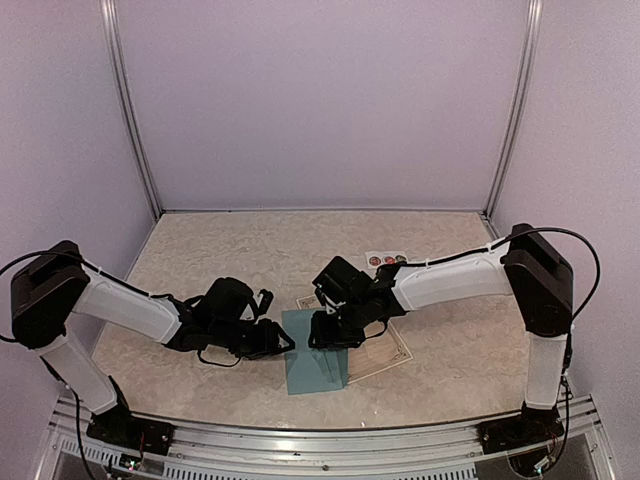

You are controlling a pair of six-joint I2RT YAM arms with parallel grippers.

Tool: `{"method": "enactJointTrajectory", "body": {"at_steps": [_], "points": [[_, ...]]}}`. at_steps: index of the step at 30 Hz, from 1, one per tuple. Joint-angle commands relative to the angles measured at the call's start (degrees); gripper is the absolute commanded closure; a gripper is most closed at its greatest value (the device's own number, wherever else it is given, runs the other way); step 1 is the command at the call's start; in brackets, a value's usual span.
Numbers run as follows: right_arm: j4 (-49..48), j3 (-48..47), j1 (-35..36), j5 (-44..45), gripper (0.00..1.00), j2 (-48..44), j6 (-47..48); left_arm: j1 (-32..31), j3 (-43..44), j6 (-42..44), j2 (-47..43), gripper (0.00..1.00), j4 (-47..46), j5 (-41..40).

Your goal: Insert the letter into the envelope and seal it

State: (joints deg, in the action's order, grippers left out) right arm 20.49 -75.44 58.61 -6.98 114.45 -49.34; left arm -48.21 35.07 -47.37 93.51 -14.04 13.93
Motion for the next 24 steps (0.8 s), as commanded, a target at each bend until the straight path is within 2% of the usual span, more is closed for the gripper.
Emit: {"method": "enactJointTrajectory", "body": {"at_steps": [1, 9, 24], "points": [[1.83, 0.52, -0.75, 4.06, 0.57, -4.78, 0.34, 1.67, 0.45, 1.16, -3.10, 0.58, 1.00, -1.02], [1.41, -2.34, -3.35, 2.57, 0.55, -1.47, 3.25, 4.90, 2.53, 1.95, -0.25, 0.57, -0.67, 0.89], [-1.03, -4.27, -4.65, -1.68, 0.55, 4.16, 5.07, 4.72, 3.50, 1.06, 5.94, 0.58, -4.38, 3.72]]}}
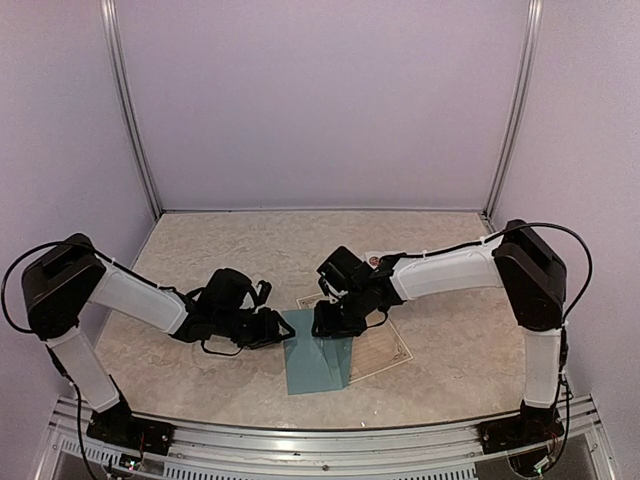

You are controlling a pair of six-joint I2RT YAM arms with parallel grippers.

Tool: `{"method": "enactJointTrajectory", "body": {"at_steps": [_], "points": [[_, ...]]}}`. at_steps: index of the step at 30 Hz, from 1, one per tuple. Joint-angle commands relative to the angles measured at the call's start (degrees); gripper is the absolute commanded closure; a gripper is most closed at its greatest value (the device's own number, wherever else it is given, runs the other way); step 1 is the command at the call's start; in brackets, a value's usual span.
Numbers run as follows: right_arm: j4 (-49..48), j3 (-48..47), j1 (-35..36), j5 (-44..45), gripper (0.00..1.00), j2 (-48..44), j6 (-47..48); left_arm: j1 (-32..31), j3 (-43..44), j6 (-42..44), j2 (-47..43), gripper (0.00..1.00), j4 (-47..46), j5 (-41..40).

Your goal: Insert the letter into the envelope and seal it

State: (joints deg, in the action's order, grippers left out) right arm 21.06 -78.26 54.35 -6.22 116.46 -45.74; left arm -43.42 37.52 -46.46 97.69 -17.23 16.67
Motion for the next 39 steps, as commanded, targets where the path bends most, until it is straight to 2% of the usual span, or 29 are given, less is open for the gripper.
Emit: {"method": "enactJointTrajectory", "body": {"at_steps": [1, 15, 19, 26, 33, 39], "points": [[-1.71, -1.91, -0.38, -2.96, 0.55, 2.52, 1.58, -0.15, 1.13, 0.18, 2.01, 0.58, -1.22, 1.00], [-4.79, -4.44, -0.12, -8.70, 0.56, 6.36, 2.62, -1.14, 1.59, -0.03, 3.14, 0.58, -1.40, 1.14], [-6.13, -5.38, 0.32, -10.53, 0.57, 7.13, 2.66, -1.14, 1.01, 0.34, 1.46, 0.58, 0.21, -1.83], [-6.46, -10.08, 2.51, -13.10, 0.57, 10.01, 3.20, 0.54, -4.14, 0.03, -8.52, 0.58, 5.62, -10.32], [-4.91, -18.03, 5.27, -15.05, 0.57, 13.38, 5.15, 5.60, -9.52, 0.17, -24.09, 0.53, 14.59, -15.30], [-4.80, -17.97, 6.12, -12.87, 0.52, 7.20, 7.60, 7.42, -8.88, 0.92, -33.71, 0.47, 21.05, -16.07]]}}
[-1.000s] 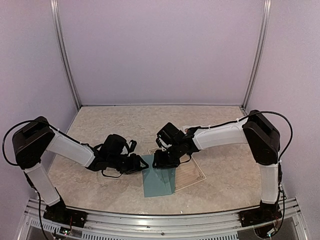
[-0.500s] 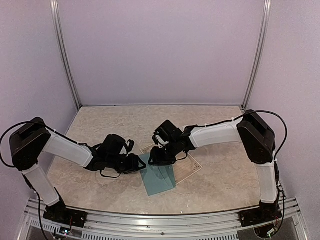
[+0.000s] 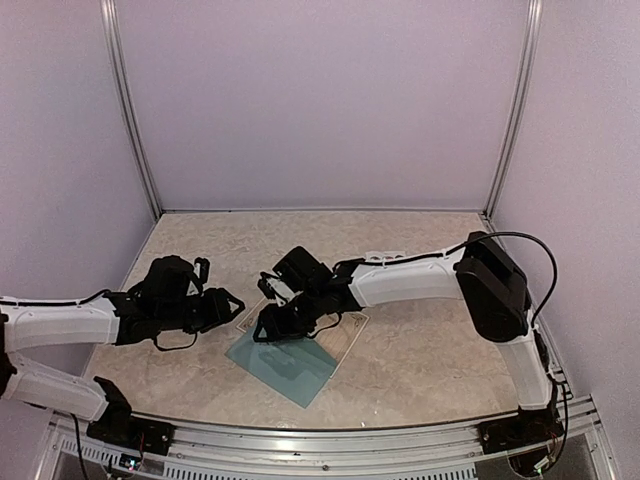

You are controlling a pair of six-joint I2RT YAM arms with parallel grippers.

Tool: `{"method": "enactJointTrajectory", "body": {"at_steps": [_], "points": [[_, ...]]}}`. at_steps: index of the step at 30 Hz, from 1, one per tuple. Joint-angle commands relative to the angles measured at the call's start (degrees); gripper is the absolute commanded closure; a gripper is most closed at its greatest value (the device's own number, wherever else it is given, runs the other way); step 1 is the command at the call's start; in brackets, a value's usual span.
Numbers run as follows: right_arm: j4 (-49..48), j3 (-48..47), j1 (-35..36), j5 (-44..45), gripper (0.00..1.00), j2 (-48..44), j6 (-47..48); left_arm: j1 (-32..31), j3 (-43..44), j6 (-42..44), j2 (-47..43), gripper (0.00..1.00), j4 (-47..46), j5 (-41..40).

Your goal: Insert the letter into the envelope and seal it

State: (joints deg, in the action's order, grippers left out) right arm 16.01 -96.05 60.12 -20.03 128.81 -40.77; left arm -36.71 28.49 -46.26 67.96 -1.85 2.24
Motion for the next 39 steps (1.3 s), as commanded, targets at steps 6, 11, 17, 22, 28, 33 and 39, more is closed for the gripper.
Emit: {"method": "enactJointTrajectory", "body": {"at_steps": [6, 11, 17, 22, 28, 33, 39], "points": [[0.79, 9.12, -1.15, 9.39, 0.41, -17.49, 3.63, -1.11, 4.38, 0.21, -2.52, 0.44, 4.58, 0.69], [-1.99, 19.14, -5.98, 9.17, 0.41, -22.30, 2.25, -4.42, 8.21, 0.05, 1.91, 0.43, 2.64, 0.13], [-5.05, 23.63, -9.46, 7.80, 0.57, -19.82, 2.33, -7.18, 11.19, -0.14, 6.10, 0.43, 2.29, 0.04], [-6.60, 22.92, -10.72, 6.48, 0.64, -15.42, 3.29, -9.28, 12.99, 0.30, 7.65, 0.43, 2.28, -0.04], [-7.17, 25.31, -12.47, 7.22, 0.65, -13.65, 2.39, -10.79, 15.12, 0.21, 9.04, 0.43, 2.31, -0.24], [-9.05, 31.94, -13.66, 7.19, 0.65, -16.31, 1.04, -12.57, 17.81, 0.50, 11.62, 0.43, 0.47, 0.00], [-9.59, 39.67, -13.76, 7.83, 0.65, -20.09, -1.94, -15.78, 23.73, 1.12, 18.82, 0.43, -3.07, 1.68]]}}
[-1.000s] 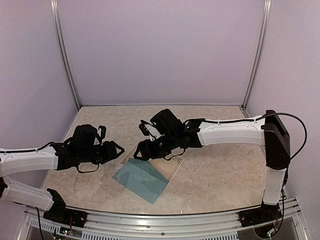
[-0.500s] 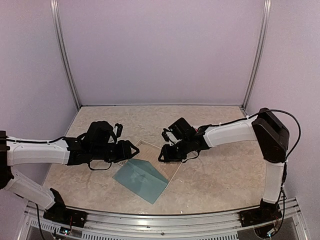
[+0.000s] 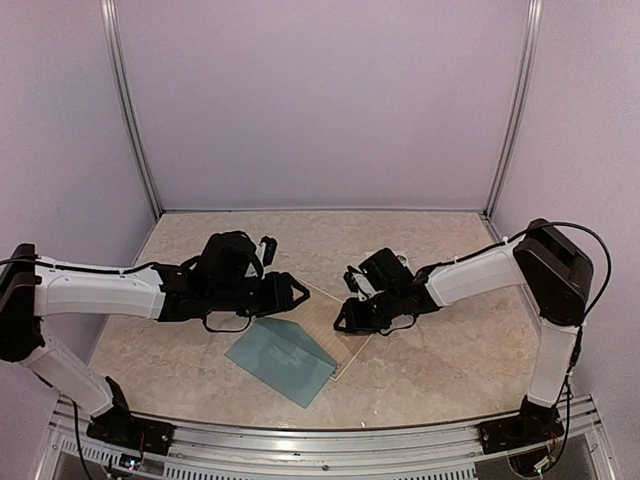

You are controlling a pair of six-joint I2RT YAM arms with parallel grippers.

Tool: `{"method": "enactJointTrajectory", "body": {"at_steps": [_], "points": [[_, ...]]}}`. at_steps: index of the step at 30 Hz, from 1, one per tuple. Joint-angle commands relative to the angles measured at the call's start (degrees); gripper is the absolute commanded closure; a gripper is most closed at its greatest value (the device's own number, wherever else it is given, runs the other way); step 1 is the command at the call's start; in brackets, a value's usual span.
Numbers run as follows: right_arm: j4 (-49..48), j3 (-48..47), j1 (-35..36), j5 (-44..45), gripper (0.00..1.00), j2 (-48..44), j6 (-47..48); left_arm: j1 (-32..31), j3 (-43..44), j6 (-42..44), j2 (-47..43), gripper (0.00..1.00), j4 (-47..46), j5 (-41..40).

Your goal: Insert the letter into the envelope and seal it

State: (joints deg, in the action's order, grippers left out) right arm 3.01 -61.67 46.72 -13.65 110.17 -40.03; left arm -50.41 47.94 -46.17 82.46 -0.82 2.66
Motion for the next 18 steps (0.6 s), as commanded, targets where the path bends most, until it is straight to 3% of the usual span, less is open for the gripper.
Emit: {"method": "enactJointTrajectory", "body": {"at_steps": [1, 14, 18], "points": [[3.45, 6.46, -0.30, 1.80, 0.65, -2.27, -3.43, -2.77, 5.60, 1.27, 6.45, 0.43, -4.65, 1.62], [7.02, 21.26, -0.23, 7.95, 0.65, -19.41, -16.43, -10.30, 18.50, 1.86, 26.18, 0.43, -7.98, 7.68], [12.01, 22.34, -0.33, 10.98, 0.58, -26.11, -16.25, -10.92, 18.94, 1.78, 28.71, 0.43, -8.17, 7.22]]}}
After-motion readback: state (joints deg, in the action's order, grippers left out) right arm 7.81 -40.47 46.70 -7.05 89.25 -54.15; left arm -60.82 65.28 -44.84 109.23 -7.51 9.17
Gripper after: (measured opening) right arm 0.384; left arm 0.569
